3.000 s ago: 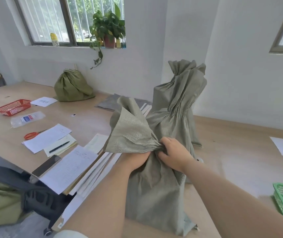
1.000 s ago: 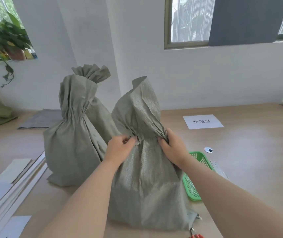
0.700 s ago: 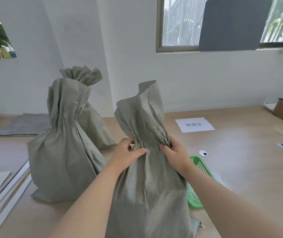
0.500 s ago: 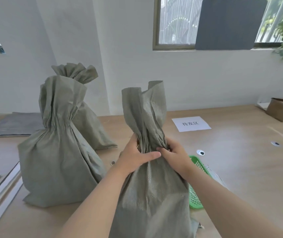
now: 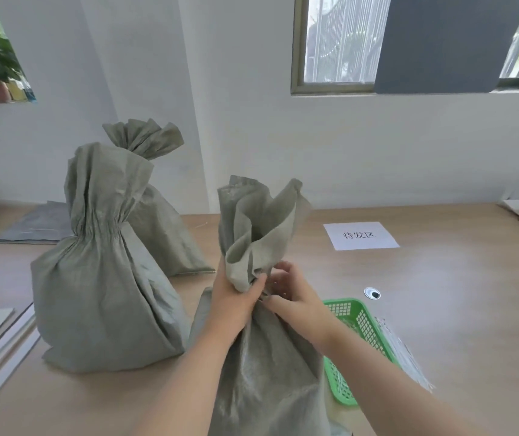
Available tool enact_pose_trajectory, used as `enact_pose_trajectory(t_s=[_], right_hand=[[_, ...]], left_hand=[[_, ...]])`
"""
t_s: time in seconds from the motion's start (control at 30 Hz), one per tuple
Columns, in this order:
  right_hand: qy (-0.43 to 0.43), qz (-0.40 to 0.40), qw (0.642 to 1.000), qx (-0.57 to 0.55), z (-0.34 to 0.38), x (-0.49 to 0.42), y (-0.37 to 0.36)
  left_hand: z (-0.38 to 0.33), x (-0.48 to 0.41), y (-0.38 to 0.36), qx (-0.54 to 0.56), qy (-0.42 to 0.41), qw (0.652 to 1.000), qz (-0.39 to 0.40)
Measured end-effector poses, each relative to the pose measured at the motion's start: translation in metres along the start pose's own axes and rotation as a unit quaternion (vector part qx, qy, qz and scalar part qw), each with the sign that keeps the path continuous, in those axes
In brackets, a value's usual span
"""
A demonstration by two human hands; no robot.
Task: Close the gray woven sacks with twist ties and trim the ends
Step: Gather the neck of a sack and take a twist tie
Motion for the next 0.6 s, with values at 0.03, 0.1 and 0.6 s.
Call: enact_pose_trajectory(t_s=[0.03, 0.1, 0.6], right_hand=[[-0.005, 0.01, 0.998, -0.057, 0.003, -0.001, -0.003], [-0.016, 0.048, 0.995, -0.084, 0.011, -0.004, -0.009], [-0.001, -0.096, 0.987, -0.131, 0.041, -0.006, -0.028]], left_hand=[[0.0, -0.001, -0.001, 0.001, 0.0, 1.0, 0.0], [0.001, 0.002, -0.004, -0.037, 0.0, 0.999, 0.019], [0.029, 0.017, -0.015, -0.095, 0.07, 0.988, 0.103]])
Point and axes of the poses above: each hand's wrist, its own x-axis away from the middle knuckle, its own y-axis out of the back of the hand, z = x × y, the point moved 3 cm from there along -x, towards the middle knuckle, and after that the axes turned 4 degrees about z, right-handed, at the moved point
